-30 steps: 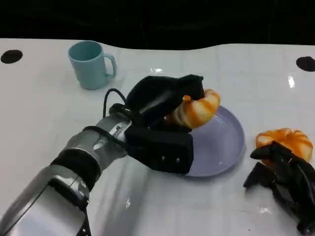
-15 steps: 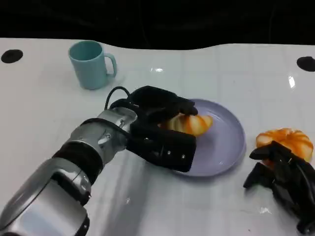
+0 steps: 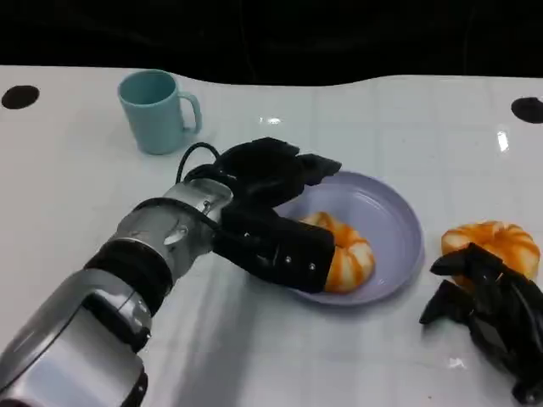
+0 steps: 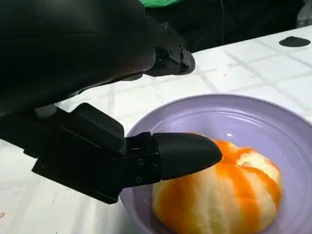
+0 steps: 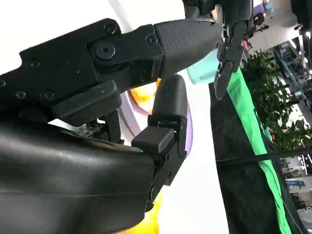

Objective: Grasp the bread from the table and place it into the plate.

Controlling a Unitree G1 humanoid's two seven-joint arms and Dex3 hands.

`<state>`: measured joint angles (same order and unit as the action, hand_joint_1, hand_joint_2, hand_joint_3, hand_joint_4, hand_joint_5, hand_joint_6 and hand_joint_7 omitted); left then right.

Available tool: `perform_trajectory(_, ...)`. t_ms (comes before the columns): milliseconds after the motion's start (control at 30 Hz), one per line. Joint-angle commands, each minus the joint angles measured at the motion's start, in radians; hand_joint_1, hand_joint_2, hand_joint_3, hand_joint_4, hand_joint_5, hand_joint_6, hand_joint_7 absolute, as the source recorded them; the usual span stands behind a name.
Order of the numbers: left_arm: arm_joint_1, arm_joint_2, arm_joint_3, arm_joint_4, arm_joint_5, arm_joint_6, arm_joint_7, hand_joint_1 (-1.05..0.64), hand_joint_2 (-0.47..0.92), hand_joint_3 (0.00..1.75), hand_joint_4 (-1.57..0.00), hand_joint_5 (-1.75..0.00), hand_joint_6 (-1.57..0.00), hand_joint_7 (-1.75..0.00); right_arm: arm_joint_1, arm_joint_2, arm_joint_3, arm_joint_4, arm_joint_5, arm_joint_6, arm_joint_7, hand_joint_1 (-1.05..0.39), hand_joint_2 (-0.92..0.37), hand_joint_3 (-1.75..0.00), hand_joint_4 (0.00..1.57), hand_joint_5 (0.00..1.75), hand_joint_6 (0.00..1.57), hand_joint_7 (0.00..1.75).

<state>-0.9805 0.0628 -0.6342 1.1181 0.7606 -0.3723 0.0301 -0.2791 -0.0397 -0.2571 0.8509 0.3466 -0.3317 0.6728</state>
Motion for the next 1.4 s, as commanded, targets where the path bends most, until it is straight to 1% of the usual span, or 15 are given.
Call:
perform_trajectory(33,-0.006,0.027,0.028,-0.019,-0.029,-0.022,0.017,-1.04,0.92,0.84,-0.01,-0.16,-0.17,-0.02,0.017,-0.009,-0.003,0.009,0.001,0.016,-0.008,-0.54,-0.92,-0.23,0.67,1.57,0.63,1.2)
perform_trajectory(133,0.009,0.034,0.054,-0.031,-0.057,-0.043,0.024,-1.02,0.92,0.79,-0.04,-0.19,-0.2,-0.03,0.02,-0.01,0.002,0.004,-0.008,0.013,-0.018,-0.54,-0.92,-0.25,0.68,1.57,0.63,1.19)
perform_trajectory(333,0.118,0.062,0.226,-0.09,-0.304,-0.156,-0.122,-0.92,0.92,0.65,-0.1,-0.25,-0.23,-0.03,0.018,-0.009,-0.006,0.005,0.01,0.025,0.0,-0.53,-0.92,-0.25,0.66,1.56,0.63,1.19)
perform_trajectory(467,0.145,0.067,0.263,-0.116,-0.359,-0.168,-0.178,-0.9,0.92,0.62,-0.1,-0.26,-0.23,-0.03,0.017,-0.007,-0.009,0.006,0.015,0.028,0.006,-0.53,-0.92,-0.26,0.66,1.56,0.62,1.2)
perform_trajectory(533,0.254,0.039,0.394,-0.186,-0.592,-0.205,-0.315,-0.87,0.92,0.56,-0.19,-0.33,-0.29,-0.05,0.015,-0.013,-0.008,0.01,0.01,0.025,0.003,-0.54,-0.92,-0.26,0.66,1.56,0.62,1.2)
perform_trajectory(633,0.356,0.002,0.517,-0.27,-0.842,-0.194,-0.488,-0.79,0.92,0.5,-0.3,-0.4,-0.35,-0.07,0.015,-0.016,-0.004,0.009,0.005,0.025,-0.003,-0.55,-0.92,-0.25,0.67,1.56,0.63,1.2)
perform_trajectory(767,0.459,-0.045,0.633,-0.391,-1.105,-0.055,-0.67,-0.73,0.92,0.41,-0.47,-0.48,-0.46,-0.1,0.018,-0.012,-0.007,0.004,0.012,0.028,0.004,-0.54,-0.92,-0.25,0.67,1.57,0.63,1.2)
perform_trajectory(800,0.478,-0.052,0.653,-0.42,-1.152,-0.009,-0.701,-0.73,0.92,0.36,-0.57,-0.54,-0.53,-0.12,0.02,-0.011,-0.007,0.002,0.012,0.027,0.004,-0.54,-0.92,-0.25,0.67,1.57,0.63,1.2)
perform_trajectory(933,0.609,-0.091,0.732,-0.602,-1.379,0.294,-0.753,-0.65,0.92,0.3,-0.79,-0.71,-0.73,-0.16,0.027,-0.008,-0.002,-0.003,-0.001,0.003,-0.009,-0.54,-0.92,-0.25,0.68,1.56,0.63,1.19)
perform_trajectory(1000,0.669,-0.096,0.746,-0.684,-1.431,0.403,-0.742,-0.64,0.92,0.34,-0.75,-1.02,-0.83,-0.16,0.03,-0.005,-0.003,-0.009,0.002,0.01,-0.01,-0.54,-0.92,-0.24,0.68,1.55,0.64,1.19)
perform_trajectory(1133,0.735,-0.1,0.768,-0.782,-1.472,0.526,-0.72,-0.64,0.92,0.37,-0.73,-1.18,-0.88,-0.19,0.033,-0.002,-0.003,-0.019,0.007,0.023,-0.016,-0.54,-0.92,-0.24,0.68,1.55,0.64,1.19)
perform_trajectory(1233,0.828,-0.104,0.788,-0.896,-1.54,0.665,-0.679,-0.61,0.92,0.41,-0.68,-1.48,-0.93,-0.33,0.035,0.003,-0.008,-0.038,0.021,0.06,-0.021,-0.54,-0.92,-0.21,0.69,1.54,0.65,1.19)
perform_trajectory(1267,0.852,-0.104,0.791,-0.932,-1.557,0.707,-0.659,-0.6,0.92,0.39,-0.71,-1.61,-0.83,-0.7,0.036,0.004,-0.009,-0.044,0.025,0.07,-0.021,-0.54,-0.92,-0.2,0.69,1.54,0.64,1.19)
perform_trajectory(1333,0.904,-0.103,0.796,-0.998,-1.583,0.769,-0.634,-0.59,0.92,0.39,-0.73,-1.71,-0.67,-1.17,0.043,0.004,-0.008,-0.063,0.032,0.094,-0.021,-0.53,-0.92,-0.2,0.68,1.54,0.63,1.19)
perform_trajectory(1400,0.921,-0.106,0.801,-1.026,-1.588,0.796,-0.624,-0.59,0.92,0.39,-0.75,-1.74,-0.62,-1.33,0.048,0.004,-0.007,-0.076,0.033,0.107,-0.023,-0.53,-0.92,-0.2,0.67,1.54,0.63,1.2)
